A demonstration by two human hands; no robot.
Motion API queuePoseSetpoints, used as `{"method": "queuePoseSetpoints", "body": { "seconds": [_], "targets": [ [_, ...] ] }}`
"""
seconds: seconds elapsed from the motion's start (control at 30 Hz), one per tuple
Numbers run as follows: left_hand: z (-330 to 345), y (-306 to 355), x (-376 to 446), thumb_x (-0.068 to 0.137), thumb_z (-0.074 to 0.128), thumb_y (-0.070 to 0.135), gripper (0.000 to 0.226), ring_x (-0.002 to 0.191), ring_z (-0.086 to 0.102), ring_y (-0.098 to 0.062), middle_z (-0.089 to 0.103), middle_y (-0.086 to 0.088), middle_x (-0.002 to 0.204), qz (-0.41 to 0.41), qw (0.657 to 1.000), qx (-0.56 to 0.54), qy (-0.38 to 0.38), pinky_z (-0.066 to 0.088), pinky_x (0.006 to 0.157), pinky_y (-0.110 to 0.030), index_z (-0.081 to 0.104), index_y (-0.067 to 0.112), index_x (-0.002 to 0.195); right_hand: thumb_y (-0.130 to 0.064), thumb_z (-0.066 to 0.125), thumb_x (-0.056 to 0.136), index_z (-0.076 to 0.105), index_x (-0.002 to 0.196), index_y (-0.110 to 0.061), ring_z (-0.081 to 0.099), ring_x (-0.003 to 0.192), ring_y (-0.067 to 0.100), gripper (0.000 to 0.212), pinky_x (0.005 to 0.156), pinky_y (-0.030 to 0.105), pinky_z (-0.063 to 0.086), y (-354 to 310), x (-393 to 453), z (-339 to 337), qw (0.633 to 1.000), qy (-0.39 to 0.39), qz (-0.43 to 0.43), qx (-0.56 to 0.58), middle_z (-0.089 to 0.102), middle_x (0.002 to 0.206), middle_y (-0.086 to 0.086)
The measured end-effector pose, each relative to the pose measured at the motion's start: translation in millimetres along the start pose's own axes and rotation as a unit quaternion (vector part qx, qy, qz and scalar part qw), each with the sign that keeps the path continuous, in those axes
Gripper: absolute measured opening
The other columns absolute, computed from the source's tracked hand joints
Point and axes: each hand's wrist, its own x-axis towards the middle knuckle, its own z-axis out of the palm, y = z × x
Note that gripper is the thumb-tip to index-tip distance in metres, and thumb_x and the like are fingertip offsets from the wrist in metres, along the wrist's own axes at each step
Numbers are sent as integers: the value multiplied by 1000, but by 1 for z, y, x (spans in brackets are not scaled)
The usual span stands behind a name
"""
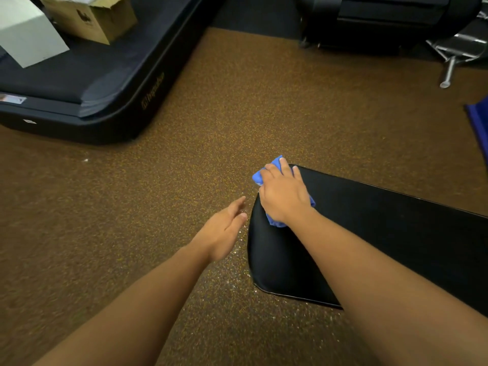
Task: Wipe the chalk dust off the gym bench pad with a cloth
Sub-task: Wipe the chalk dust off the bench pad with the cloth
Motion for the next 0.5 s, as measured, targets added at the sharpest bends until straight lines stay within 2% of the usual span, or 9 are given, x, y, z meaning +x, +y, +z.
{"method": "queuePoseSetpoints", "body": {
  "seconds": [0.17, 0.37, 0.43, 0.5],
  "targets": [
    [-7, -1, 5, 91, 27, 44, 65, 140, 25, -8, 27, 1, 155, 9, 1000, 10, 27, 22, 116, -37, 17, 20, 151, -29, 29, 98, 40, 136, -8, 4, 144, 33, 44, 115, 50, 6, -15, 3, 0, 1000, -4, 3, -12, 36, 147, 9],
    [-13, 3, 7, 89, 28, 41, 67, 140, 25, -8, 26, -1, 156, 7, 999, 8, 43, 20, 116, -32, 18, 16, 150, -29, 26, 96, 45, 136, -10, 10, 144, 27, 48, 116, 47, 6, -27, -35, 11, 995, 14, -100, 26, 45, 143, 4],
    [-8, 7, 7, 88, 29, 39, 67, 139, 25, -6, 26, -2, 155, 13, 999, 4, 39, 18, 115, -26, 19, 14, 150, -30, 21, 91, 49, 132, -10, 17, 143, 28, 53, 115, 48, 12, -28, -54, 12, 990, 24, -131, 48, 49, 140, 5],
    [-2, 12, 7, 88, 29, 37, 67, 135, 25, -1, 27, -3, 155, 17, 999, 4, 33, 15, 110, -15, 21, 11, 149, -29, 24, 88, 51, 131, -12, 26, 141, 29, 54, 113, 48, 20, -27, -75, 13, 986, 34, -155, 52, 52, 138, 5]
  ]
}}
